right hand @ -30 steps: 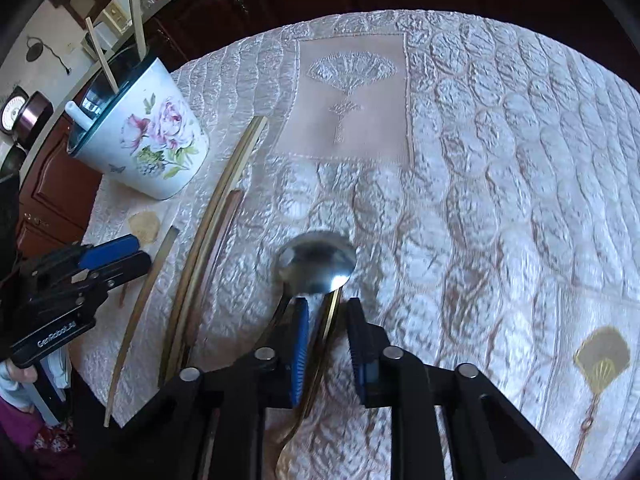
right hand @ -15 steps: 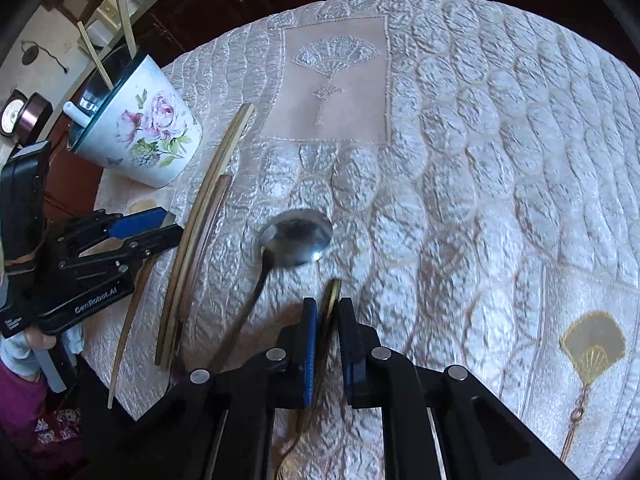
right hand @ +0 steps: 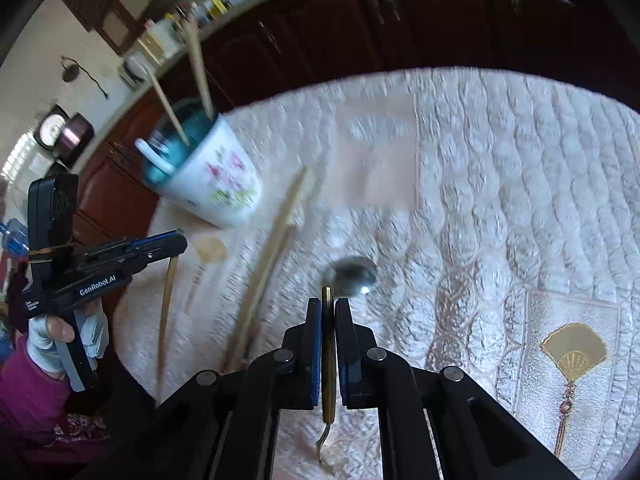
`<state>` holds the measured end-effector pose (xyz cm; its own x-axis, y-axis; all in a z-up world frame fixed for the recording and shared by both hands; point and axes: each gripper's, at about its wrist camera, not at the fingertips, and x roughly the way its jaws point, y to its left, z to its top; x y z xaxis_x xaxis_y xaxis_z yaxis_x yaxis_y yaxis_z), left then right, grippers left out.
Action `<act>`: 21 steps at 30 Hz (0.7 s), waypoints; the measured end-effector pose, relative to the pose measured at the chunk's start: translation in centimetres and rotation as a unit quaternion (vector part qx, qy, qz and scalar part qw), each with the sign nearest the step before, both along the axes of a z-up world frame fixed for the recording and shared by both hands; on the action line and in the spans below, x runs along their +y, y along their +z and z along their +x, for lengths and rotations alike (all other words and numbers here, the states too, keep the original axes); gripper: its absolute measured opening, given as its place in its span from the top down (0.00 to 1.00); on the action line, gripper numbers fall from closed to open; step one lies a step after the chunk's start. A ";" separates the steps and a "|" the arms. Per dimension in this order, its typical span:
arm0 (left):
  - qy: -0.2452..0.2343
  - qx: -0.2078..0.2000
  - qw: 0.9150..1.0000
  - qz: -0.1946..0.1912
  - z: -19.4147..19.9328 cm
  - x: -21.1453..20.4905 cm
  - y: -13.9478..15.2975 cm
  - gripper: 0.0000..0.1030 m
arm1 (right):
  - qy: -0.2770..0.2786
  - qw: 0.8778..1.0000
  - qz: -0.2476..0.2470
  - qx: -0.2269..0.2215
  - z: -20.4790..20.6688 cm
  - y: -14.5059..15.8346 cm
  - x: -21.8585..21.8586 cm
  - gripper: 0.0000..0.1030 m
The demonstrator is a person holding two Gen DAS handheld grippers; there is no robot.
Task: Organize utensils
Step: 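Grasp a wooden chopstick with the left tool while the right tool grasps the silver fork, then carry the chopstick and fork over the rose-print cup and lower them in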
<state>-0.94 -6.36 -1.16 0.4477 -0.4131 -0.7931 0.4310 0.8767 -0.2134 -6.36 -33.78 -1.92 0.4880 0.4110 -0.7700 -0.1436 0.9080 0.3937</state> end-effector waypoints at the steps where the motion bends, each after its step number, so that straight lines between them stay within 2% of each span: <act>1: 0.002 -0.005 1.000 -0.008 -0.2 0.6 0.6 0.94 | -0.001 1.000 0.004 -0.009 -0.1 0.6 0.0 0.94; 7: 0.010 -0.055 0.997 -0.050 -2.4 3.7 6.1 0.94 | 0.014 0.999 0.008 -0.049 -2.6 3.6 0.9 0.94; 10: 0.019 -0.066 0.995 -0.069 -3.0 5.1 7.7 0.94 | 0.023 0.998 0.003 -0.063 -3.3 4.7 1.5 0.95; 15: 0.034 -0.090 0.991 -0.091 -3.7 6.4 10.7 0.94 | 0.036 0.996 -0.003 -0.087 -2.8 6.9 2.6 0.95; 21: 0.041 -0.124 0.986 -0.109 -4.4 8.1 14.9 0.94 | 0.065 0.990 -0.015 -0.127 -1.6 10.9 4.9 0.95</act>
<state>-5.30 1.69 13.74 0.6549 -0.5159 -0.5522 0.4236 0.8557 -0.2971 -7.95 -28.89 9.00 0.6117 0.4610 -0.6429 -0.3499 0.8865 0.3027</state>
